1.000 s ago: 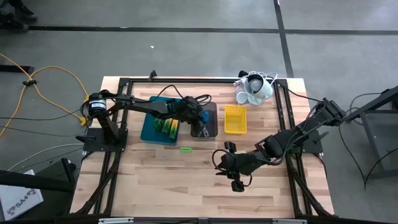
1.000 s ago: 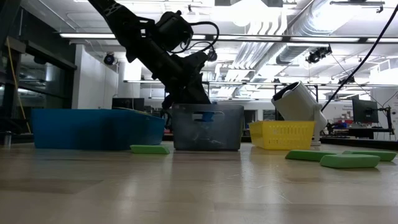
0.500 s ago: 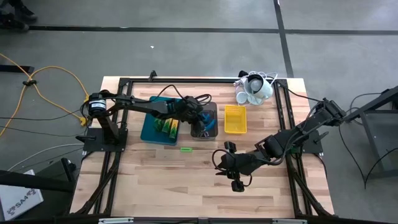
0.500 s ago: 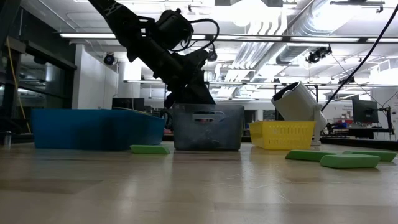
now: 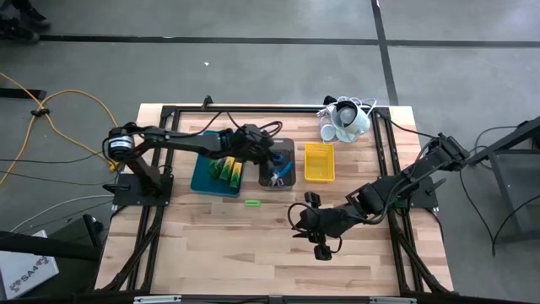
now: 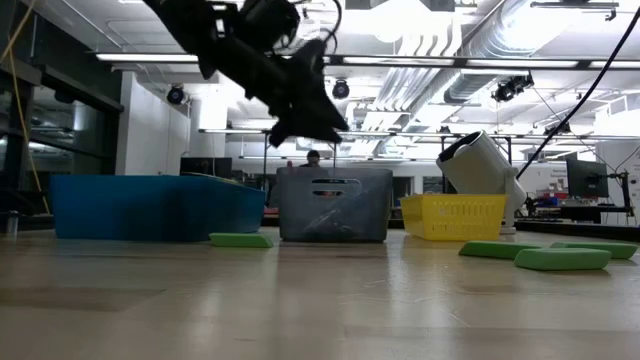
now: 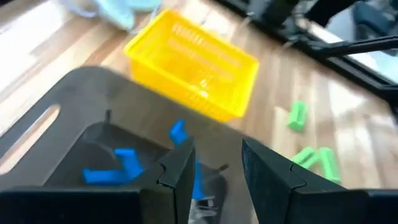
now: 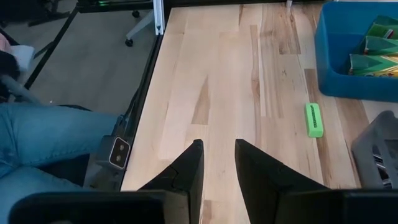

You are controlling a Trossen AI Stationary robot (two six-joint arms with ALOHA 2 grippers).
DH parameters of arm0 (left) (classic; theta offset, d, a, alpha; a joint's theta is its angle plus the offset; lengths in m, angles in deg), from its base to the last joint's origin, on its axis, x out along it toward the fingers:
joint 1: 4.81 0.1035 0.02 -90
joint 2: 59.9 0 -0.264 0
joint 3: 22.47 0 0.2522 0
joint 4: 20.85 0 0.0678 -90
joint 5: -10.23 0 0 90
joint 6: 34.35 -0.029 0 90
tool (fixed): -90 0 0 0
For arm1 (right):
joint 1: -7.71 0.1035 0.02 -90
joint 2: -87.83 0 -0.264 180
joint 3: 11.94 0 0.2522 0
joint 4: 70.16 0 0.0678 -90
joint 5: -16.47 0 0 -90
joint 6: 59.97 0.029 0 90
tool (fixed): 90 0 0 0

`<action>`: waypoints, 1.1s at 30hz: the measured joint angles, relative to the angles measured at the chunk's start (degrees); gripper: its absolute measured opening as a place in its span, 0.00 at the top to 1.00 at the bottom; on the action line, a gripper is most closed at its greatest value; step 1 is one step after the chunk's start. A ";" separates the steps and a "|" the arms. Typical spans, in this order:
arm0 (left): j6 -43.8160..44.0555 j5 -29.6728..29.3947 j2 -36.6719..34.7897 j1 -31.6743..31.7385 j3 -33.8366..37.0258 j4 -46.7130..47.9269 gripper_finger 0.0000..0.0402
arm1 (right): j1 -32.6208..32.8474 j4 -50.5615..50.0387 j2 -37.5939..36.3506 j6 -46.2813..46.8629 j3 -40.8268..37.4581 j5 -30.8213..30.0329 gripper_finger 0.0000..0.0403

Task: Pick & Place School Supplies
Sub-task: Put the green eraser into the yellow bin

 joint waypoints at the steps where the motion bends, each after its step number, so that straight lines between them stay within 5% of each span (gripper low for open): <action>1: -0.52 0.64 -0.76 -0.20 0.00 0.35 0.68 | 0.00 -0.37 0.00 0.00 0.00 0.03 0.79; 15: -6.31 0.96 -6.03 -10.68 0.00 4.97 0.68 | 0.02 -14.30 0.00 3.93 0.02 -0.61 0.79; 23: -4.19 -4.92 -6.00 -18.10 0.00 7.83 0.68 | 0.21 -24.97 0.09 11.60 -0.37 -3.52 0.79; 33: -2.64 -6.75 -5.98 -25.00 0.00 8.61 0.68 | 0.84 -25.72 0.17 22.19 -13.58 -0.59 0.79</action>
